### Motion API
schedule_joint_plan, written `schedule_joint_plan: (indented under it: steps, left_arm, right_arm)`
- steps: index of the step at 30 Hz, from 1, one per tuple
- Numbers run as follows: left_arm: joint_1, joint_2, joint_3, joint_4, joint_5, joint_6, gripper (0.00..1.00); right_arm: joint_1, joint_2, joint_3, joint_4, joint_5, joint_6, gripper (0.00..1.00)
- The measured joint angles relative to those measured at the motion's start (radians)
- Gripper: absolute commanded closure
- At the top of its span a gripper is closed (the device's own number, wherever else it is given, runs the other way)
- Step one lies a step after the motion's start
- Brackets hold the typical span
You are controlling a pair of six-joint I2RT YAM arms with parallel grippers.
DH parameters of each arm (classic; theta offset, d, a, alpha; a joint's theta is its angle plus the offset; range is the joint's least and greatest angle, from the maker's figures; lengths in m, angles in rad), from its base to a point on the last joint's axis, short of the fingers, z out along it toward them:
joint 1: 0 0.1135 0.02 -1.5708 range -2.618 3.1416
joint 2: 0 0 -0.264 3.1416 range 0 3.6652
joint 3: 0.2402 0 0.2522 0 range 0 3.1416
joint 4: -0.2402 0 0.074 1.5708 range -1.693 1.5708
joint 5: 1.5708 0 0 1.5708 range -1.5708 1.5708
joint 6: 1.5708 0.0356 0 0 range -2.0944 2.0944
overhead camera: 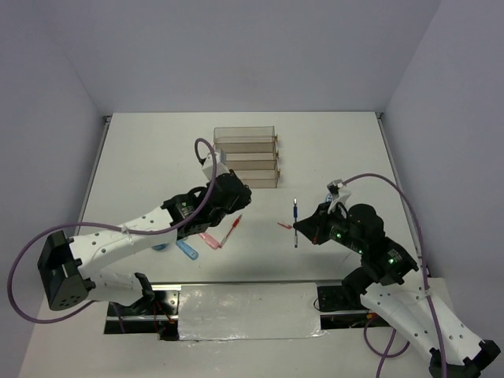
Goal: Sort the stationery into containers
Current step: Close the pen cap on the pen.
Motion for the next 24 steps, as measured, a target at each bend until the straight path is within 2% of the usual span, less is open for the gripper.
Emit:
schedule_joint_plan:
  steps: [5, 10, 18, 24]
  left_arm:
    - [-0.069, -0.043, 0.008, 0.046, -0.053, -0.055, 1.0]
    - [-0.103, -0.063, 0.009, 0.108, -0.072, -0.074, 1.0]
    - [-0.133, -0.093, 0.009, 0.199, -0.077, -0.075, 1.0]
    - [-0.138, -0.093, 0.005, 0.245, -0.051, -0.071, 1.0]
  right_arm:
    - [0.002, 0.037, -0.155, 0.219, -0.225, 0.121, 1.0]
    - [0.007, 0.078, -0.212, 0.403, -0.374, 0.227, 1.0]
    - [0.018, 0.104, -0.22, 0.546, -0.459, 0.277, 1.0]
    - [0.019, 0.154, -0.218, 0.576, -0.48, 0.271, 1.0]
